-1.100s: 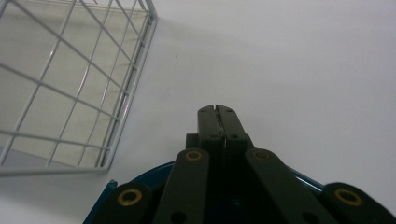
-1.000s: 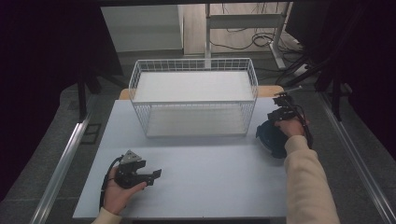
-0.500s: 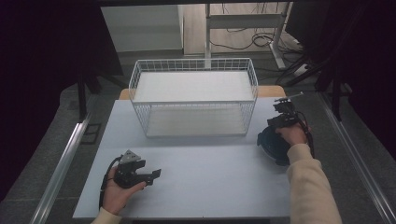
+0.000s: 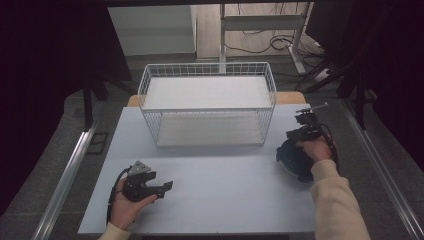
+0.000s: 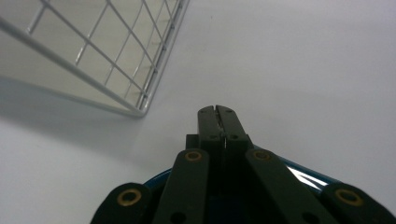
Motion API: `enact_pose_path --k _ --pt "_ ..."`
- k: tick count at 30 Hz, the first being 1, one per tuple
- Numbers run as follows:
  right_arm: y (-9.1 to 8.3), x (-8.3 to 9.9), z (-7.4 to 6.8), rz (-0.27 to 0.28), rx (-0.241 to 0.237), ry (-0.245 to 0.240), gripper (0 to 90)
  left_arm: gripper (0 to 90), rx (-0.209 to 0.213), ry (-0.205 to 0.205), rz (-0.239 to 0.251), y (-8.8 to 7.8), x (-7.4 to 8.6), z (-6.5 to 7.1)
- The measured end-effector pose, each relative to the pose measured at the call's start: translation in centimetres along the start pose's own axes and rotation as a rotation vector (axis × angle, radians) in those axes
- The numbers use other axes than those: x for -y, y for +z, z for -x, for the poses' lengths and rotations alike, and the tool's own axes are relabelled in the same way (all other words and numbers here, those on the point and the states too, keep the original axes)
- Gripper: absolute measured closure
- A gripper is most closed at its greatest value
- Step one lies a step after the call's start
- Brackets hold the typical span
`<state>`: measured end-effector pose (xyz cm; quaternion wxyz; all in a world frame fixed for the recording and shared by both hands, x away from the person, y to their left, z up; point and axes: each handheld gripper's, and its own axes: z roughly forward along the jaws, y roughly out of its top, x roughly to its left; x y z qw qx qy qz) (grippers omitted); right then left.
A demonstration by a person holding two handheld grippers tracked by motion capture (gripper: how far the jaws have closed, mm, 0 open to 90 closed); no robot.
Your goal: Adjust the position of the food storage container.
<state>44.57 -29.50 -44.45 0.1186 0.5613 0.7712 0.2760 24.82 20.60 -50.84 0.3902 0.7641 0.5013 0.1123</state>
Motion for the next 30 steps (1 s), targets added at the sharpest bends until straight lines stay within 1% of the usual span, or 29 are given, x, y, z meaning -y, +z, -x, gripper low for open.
enact_pose_path --k 1,3,5,7,9,12,15,18,20,24,26,28,30 --pt "-0.3 0.1 0.3 0.023 0.008 0.008 89.9 23.4 0.0 -0.001 0.002 0.0 0.0 0.0" --pt "-1.7 0.2 1.3 0.087 -0.005 0.041 89.9 23.4 -0.005 -0.001 0.009 -0.2 0.0 -0.1" --pt "-3.0 0.4 2.0 0.112 0.015 0.042 89.9 23.4 -0.001 -0.008 0.013 -0.2 0.0 -0.1" --pt "-4.2 0.6 2.9 0.12 0.034 0.04 90.0 23.4 0.0 -0.008 0.01 -0.2 -0.1 -0.1" --pt "-5.1 1.1 3.6 0.107 0.056 0.032 90.0 23.4 -0.001 -0.007 0.008 -0.2 -0.1 -0.2" --pt "-5.6 2.0 4.7 0.077 0.094 0.011 90.0 23.4 -0.003 -0.007 0.009 -0.2 -0.1 -0.2" --pt "-5.5 3.1 5.8 0.047 0.134 0.009 90.0 23.4 -0.003 -0.007 0.01 -0.2 0.0 -0.1" --pt "-5.0 4.0 6.9 0.019 0.148 0.014 90.0 23.4 -0.005 -0.001 0.006 -0.2 0.0 0.0" --pt "-4.6 4.4 7.2 0.004 0.163 0.01 89.9 23.4 -0.006 -0.002 0.006 -0.2 0.0 0.0" --pt "-4.0 5.1 7.6 -0.041 0.178 -0.001 90.0 23.4 -0.007 -0.01 0.006 -0.2 0.0 -0.1" --pt "-3.7 5.3 7.6 -0.058 0.168 -0.012 90.0 23.4 -0.005 -0.008 0.005 -0.1 0.0 -0.2" --pt "-3.6 5.4 7.6 -0.063 0.17 -0.016 90.0 23.4 -0.004 -0.005 -0.001 0.0 0.0 -0.1" --pt "-3.5 5.4 7.5 -0.083 0.164 -0.035 90.0 23.4 -0.003 -0.003 0.0 0.1 0.0 0.0"
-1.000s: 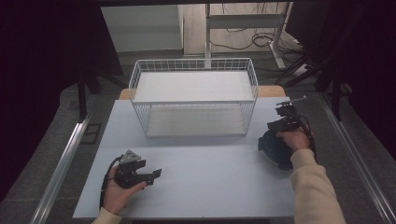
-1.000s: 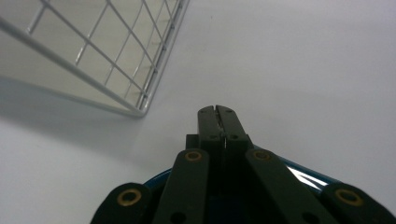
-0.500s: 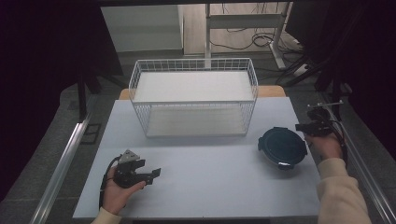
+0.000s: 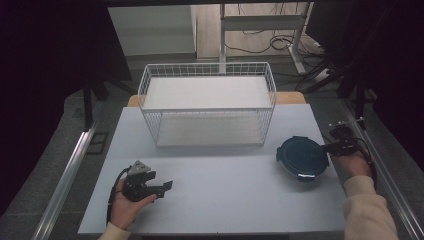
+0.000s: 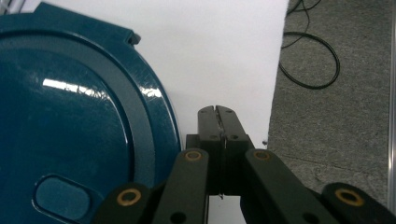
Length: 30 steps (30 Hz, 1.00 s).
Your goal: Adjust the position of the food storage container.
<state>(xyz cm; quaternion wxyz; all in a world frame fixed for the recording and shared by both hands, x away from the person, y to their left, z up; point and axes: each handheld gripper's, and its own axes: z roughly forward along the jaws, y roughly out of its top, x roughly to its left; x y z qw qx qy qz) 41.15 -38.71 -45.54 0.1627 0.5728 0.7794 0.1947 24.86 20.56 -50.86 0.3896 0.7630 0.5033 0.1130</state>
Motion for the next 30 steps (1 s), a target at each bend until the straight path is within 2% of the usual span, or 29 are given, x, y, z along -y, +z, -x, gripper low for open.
enact_pose_path --k 3,6,15,17,30 --pt "0.5 -0.1 -0.5 -0.044 0.003 -0.046 90.0 23.4 -0.002 0.003 0.001 0.0 0.0 0.1" --pt "0.5 0.0 -0.7 -0.022 -0.016 -0.038 90.0 23.4 -0.004 0.001 -0.003 0.1 0.0 0.0" --pt "0.4 0.2 -2.1 -0.012 -0.048 -0.096 90.0 23.4 -0.003 0.004 -0.005 0.2 0.0 0.1" --pt "0.3 0.3 -2.5 0.001 -0.065 -0.095 90.0 23.5 -0.003 0.004 -0.005 0.2 0.0 0.1" --pt "0.4 0.8 -6.5 0.023 -0.112 -0.174 90.0 23.5 -0.004 0.004 -0.004 0.1 -0.1 0.1"
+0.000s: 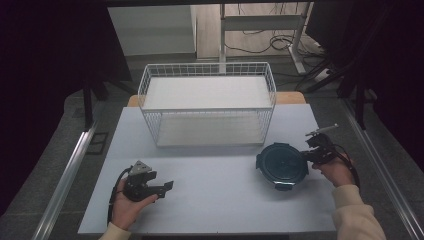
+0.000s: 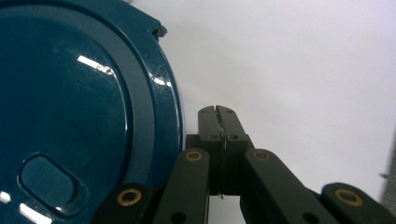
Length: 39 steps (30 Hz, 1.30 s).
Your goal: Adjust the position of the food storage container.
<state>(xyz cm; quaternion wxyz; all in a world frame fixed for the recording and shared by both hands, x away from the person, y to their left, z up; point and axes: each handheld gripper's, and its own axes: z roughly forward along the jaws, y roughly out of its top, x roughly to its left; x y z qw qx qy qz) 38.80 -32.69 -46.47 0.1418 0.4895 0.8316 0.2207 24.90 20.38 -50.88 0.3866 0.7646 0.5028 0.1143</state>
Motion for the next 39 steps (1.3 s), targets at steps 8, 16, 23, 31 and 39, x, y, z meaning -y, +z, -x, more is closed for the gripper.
enact_pose_path --k 8,16,23,31,39 --pt "0.2 0.2 -2.1 0.003 -0.017 -0.013 90.0 23.5 -0.001 -0.001 0.002 0.0 0.0 0.1" --pt "0.4 0.2 -4.9 -0.006 -0.036 -0.05 90.0 23.5 0.0 0.001 0.001 0.0 0.0 0.2" --pt "0.7 0.0 -7.5 0.002 -0.072 -0.093 90.0 23.6 -0.001 0.002 0.001 0.0 -0.1 0.2" --pt "0.5 -0.9 -9.6 0.037 -0.131 -0.115 90.0 23.6 -0.001 0.003 0.002 0.0 -0.1 0.3" --pt "0.9 -1.2 -9.9 0.021 -0.129 -0.115 90.0 23.6 -0.001 0.003 0.004 -0.1 -0.1 0.2"
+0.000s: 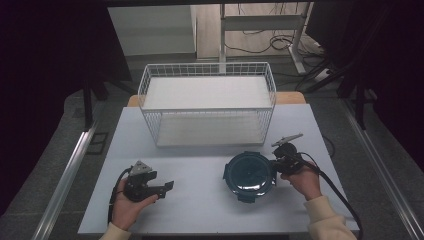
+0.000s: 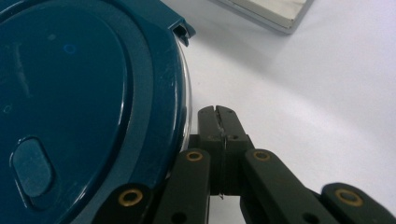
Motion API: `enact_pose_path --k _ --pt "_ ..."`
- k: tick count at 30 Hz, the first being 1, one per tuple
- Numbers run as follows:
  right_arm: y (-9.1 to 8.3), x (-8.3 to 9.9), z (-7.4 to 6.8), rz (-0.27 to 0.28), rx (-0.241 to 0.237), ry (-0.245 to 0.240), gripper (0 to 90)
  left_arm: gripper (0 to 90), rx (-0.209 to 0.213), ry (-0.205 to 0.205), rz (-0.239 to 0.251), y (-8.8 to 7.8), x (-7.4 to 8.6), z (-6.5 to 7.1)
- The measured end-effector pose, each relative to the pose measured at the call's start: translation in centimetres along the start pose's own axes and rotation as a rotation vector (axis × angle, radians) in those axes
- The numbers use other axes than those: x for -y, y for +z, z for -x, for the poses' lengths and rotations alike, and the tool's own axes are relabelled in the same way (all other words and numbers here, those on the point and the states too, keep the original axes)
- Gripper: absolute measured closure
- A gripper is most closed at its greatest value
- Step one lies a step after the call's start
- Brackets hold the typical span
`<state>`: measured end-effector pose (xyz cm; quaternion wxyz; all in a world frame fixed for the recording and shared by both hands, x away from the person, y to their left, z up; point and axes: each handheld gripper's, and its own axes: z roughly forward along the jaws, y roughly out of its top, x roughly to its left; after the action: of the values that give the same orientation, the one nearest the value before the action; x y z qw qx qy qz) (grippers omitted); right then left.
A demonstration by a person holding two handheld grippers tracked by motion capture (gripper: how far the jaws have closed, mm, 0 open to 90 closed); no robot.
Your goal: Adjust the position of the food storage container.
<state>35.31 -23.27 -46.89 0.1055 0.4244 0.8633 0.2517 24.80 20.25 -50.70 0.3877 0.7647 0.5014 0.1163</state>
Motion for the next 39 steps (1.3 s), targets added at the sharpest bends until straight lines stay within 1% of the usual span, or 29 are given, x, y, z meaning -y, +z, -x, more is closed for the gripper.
enact_pose_path --k 4,8,10,14,17,18,19,21,22,26,29,31,33,35,37,38,39 --pt "0.1 -0.2 -0.2 0.014 -0.013 0.008 90.0 23.6 0.0 0.004 -0.002 0.1 0.0 0.1" --pt "0.2 -0.7 -0.6 0.029 -0.014 -0.002 90.0 23.7 -0.001 0.003 0.0 0.0 0.0 0.1" --pt "0.1 -0.7 -0.7 0.023 -0.014 -0.012 90.0 23.6 0.0 0.002 0.001 0.0 0.0 0.0" --pt "0.4 -0.4 -0.5 -0.016 0.042 -0.032 90.0 23.7 0.001 0.0 0.002 0.0 0.0 0.0" --pt "0.3 0.0 0.1 -0.012 0.063 -0.015 90.0 23.7 -0.001 -0.002 0.002 -0.1 0.0 -0.1" --pt "0.2 0.1 0.3 -0.003 0.038 -0.001 90.0 23.7 -0.002 -0.002 0.002 -0.1 0.0 -0.1" --pt "0.1 0.2 0.4 0.001 0.028 0.002 90.0 23.7 -0.002 -0.002 0.003 -0.1 0.0 -0.1" --pt "-0.3 0.5 0.5 0.005 0.018 0.003 90.0 23.7 -0.001 -0.001 0.003 -0.1 0.0 0.0" --pt "-0.5 0.6 0.5 0.009 0.022 0.008 90.0 23.7 -0.001 -0.001 0.003 -0.1 0.0 0.0" --pt "-1.8 1.8 0.7 0.033 0.017 0.062 90.0 23.7 0.0 -0.007 0.005 -0.2 0.0 -0.1" --pt "-3.0 3.4 0.4 0.035 0.005 0.102 90.0 23.7 0.003 -0.007 0.005 -0.2 0.0 -0.2" --pt "-3.4 4.2 0.0 0.029 -0.004 0.122 89.9 23.7 0.004 -0.005 0.005 -0.2 0.0 -0.1" --pt "-3.5 4.7 -0.6 0.02 -0.007 0.131 89.9 23.7 0.009 0.0 0.006 -0.2 -0.1 0.0" --pt "-3.4 4.8 -1.2 0.02 -0.007 0.151 89.9 23.7 0.01 0.001 0.007 -0.3 -0.1 0.0" --pt "-3.1 4.7 -1.3 0.013 0.016 0.17 89.9 23.7 0.011 0.001 0.011 -0.4 0.0 0.0" --pt "-2.9 4.6 -1.3 0.008 0.025 0.19 89.9 23.7 0.01 0.0 0.012 -0.4 0.0 0.0" --pt "-2.8 4.6 -1.3 0.005 0.031 0.193 89.9 23.7 0.01 -0.001 0.012 -0.4 0.0 0.0"
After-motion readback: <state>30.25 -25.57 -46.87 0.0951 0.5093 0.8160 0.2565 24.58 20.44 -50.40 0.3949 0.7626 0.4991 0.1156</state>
